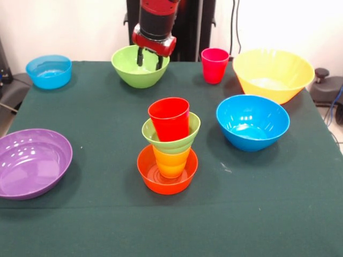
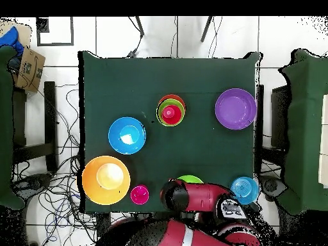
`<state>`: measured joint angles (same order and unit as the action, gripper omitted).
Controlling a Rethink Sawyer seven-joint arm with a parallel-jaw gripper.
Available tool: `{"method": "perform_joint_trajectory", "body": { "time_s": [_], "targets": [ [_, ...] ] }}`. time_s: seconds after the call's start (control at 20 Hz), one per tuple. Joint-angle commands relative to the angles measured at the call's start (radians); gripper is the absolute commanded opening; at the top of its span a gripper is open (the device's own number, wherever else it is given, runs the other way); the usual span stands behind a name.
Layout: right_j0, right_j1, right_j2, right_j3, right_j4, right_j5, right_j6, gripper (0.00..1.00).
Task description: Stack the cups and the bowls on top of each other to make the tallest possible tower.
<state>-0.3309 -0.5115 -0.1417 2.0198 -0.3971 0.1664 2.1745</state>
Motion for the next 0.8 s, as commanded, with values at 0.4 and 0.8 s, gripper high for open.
{"method": "perform_joint_trajectory", "body": {
  "time_s": [0.4,0.8],
  "targets": [
    [0.059,0.089,0.024,0.04,0.105,-0.198,0.192,1.0],
    [0.041,0.053,0.032,0.039,0.111,-0.14,0.152,1.0]
  ]
}}
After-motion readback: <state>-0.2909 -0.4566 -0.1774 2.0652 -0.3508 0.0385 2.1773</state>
